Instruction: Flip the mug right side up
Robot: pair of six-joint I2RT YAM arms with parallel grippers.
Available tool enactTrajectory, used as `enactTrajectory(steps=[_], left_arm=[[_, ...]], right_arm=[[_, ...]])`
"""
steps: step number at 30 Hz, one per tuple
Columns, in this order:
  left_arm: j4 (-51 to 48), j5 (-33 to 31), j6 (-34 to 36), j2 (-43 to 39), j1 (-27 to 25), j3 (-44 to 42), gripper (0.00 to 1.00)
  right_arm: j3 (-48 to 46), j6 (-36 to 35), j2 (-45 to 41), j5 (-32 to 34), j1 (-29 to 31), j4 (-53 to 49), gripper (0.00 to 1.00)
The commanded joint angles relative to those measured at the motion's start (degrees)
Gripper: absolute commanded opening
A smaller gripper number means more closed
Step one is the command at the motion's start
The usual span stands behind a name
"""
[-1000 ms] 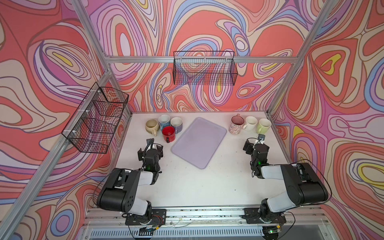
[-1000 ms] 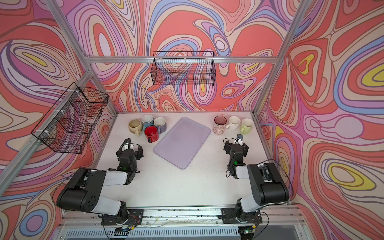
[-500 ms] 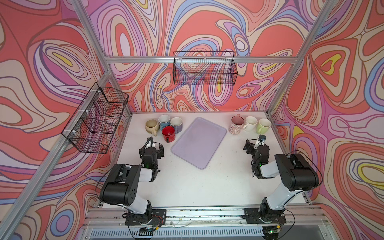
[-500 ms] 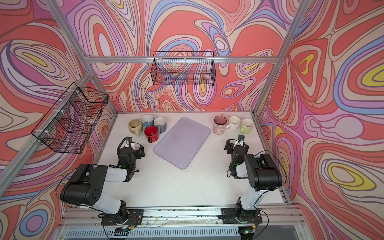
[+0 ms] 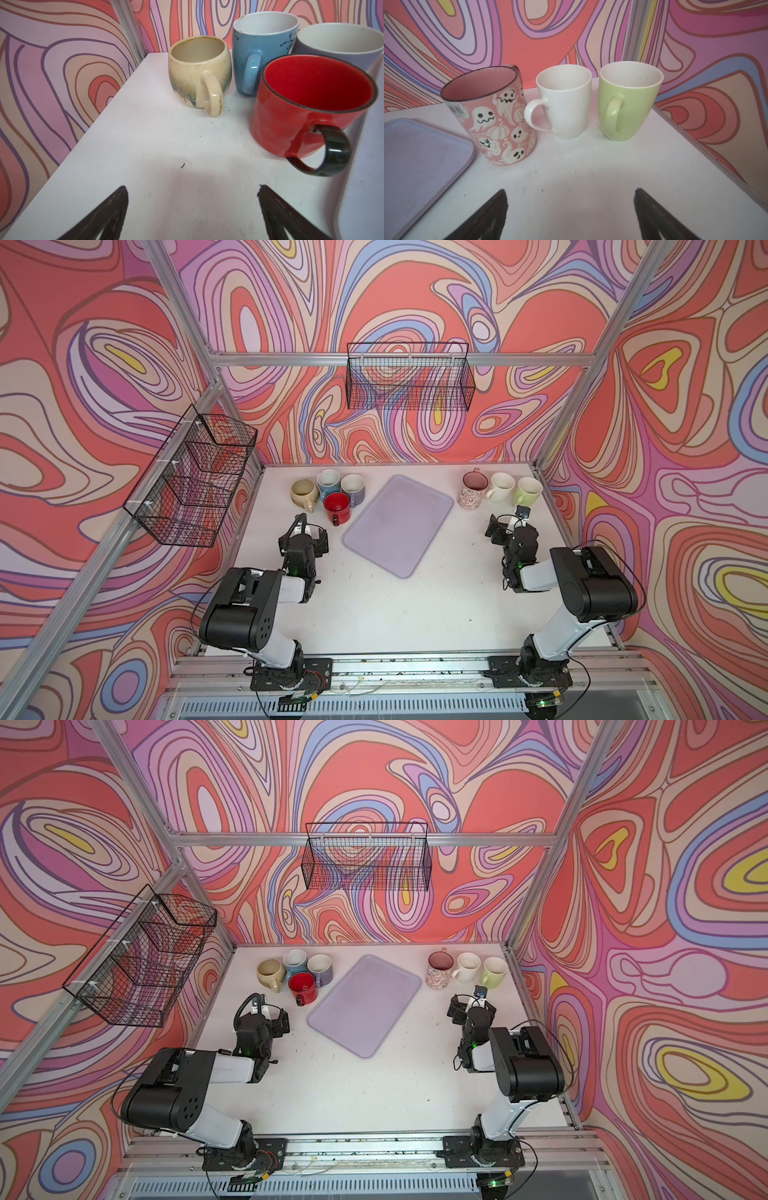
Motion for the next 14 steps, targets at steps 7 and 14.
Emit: enactTrajectory(steps=[7, 14], left_arm=[[1.56, 0.32, -0.41, 0.42, 0.40, 0.71, 1.00], [1.63, 0.23, -0.20, 0.38, 0.40, 0.62, 1.00]], right_arm=[[0.08, -0.62, 0.21, -0.73, -0.12, -0.29, 0.98], [-0.08, -0.62, 0.22, -0.68, -0.18, 0.16, 0.98]])
